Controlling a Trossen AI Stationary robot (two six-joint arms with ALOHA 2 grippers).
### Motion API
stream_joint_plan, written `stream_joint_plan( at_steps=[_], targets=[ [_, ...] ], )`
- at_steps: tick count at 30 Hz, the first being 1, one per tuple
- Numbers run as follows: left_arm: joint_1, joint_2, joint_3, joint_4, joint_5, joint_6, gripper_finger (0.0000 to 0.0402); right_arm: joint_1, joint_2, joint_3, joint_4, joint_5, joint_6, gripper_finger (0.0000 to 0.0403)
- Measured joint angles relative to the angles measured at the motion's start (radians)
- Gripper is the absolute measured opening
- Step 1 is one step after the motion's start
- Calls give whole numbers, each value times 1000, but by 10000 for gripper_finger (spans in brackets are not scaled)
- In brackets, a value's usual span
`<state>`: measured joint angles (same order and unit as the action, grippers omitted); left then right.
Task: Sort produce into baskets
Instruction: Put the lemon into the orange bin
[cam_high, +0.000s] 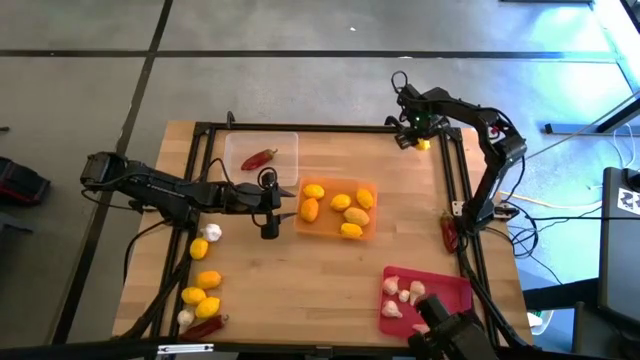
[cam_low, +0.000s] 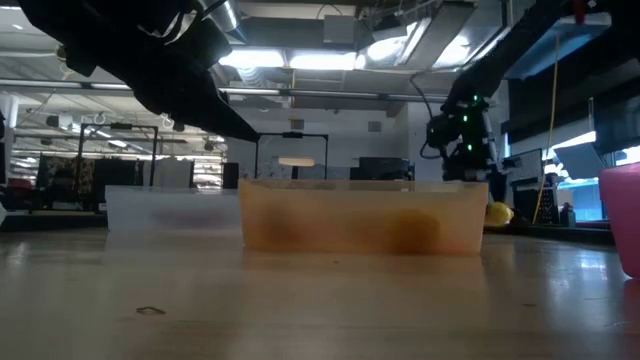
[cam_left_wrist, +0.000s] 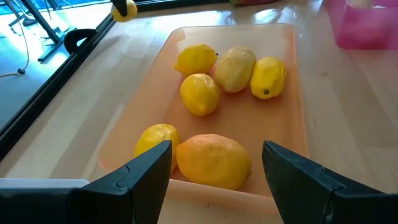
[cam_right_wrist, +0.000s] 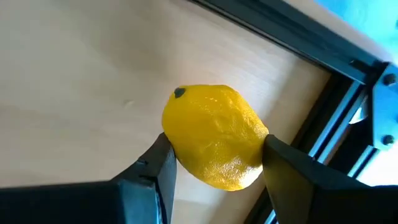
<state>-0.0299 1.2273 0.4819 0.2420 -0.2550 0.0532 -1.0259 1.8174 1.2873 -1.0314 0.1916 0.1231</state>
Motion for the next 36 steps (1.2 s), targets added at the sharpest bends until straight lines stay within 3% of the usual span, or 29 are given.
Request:
stream_joint_plan(
  at_steps=[7,18,26,36],
  targets=[
    [-10,0,0,9,0,-50,246,119,-156,0,0,-8,-13,179],
    [-96,0,0,51,2,-110,246,430,-364,0,80,-41,1,179],
    [-199,0,0,93,-3,-201,246,715,-367,-10,287,-154,3,179],
    [-352,0,1,88,-149,-297,246,992,-291,-95,547,-159,9,179]
  ],
)
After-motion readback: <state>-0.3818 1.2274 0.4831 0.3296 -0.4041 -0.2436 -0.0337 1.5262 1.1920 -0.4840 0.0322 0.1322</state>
